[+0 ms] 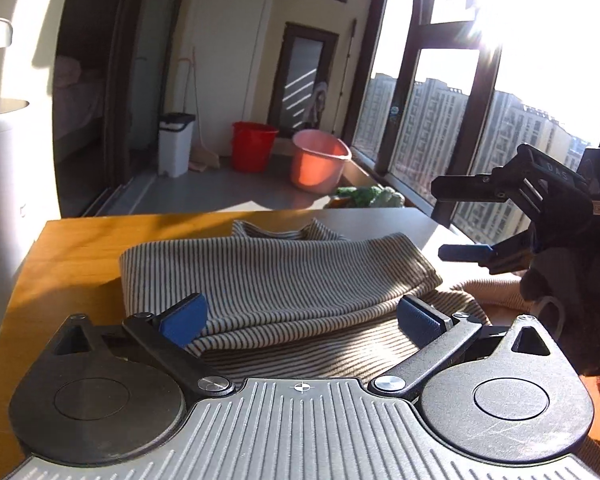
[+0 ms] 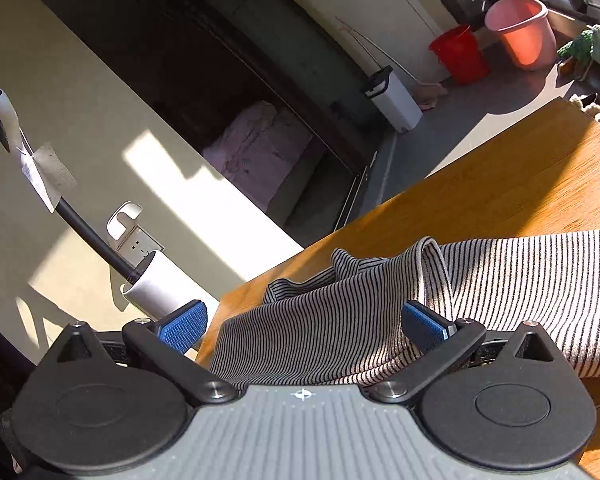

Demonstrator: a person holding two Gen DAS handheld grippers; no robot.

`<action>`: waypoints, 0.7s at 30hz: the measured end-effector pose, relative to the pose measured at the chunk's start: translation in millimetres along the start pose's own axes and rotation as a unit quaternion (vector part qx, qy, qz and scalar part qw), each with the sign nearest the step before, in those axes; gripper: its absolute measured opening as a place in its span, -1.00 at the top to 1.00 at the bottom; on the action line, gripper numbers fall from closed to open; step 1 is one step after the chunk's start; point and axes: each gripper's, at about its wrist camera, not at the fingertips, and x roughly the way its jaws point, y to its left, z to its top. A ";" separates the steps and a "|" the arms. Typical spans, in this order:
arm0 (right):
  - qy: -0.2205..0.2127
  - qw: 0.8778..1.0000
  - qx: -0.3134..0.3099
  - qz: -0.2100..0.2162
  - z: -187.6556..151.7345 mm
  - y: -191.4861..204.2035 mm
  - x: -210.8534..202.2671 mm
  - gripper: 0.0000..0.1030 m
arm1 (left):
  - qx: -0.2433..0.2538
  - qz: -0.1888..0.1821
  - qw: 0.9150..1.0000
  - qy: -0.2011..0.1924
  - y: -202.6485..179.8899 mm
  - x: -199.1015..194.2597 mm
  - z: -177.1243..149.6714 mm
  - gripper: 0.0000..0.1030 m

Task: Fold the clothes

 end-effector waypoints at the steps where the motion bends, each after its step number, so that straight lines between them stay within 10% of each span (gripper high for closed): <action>1: 0.012 1.000 -0.003 -0.012 -5.8 1.1 9.2 -1.00 | -0.002 0.014 1.000 0.019 3.4 10.2 -3.4 -1.00; 9: 0.026 0.991 -0.099 -0.089 -31.8 28.8 31.6 -1.00 | -0.027 0.022 0.999 0.041 23.1 17.4 -6.7 -1.00; 21: 0.021 0.990 -0.131 -0.054 -24.2 23.9 47.9 -1.00 | -0.034 0.050 0.997 0.040 21.2 20.1 -6.5 -1.00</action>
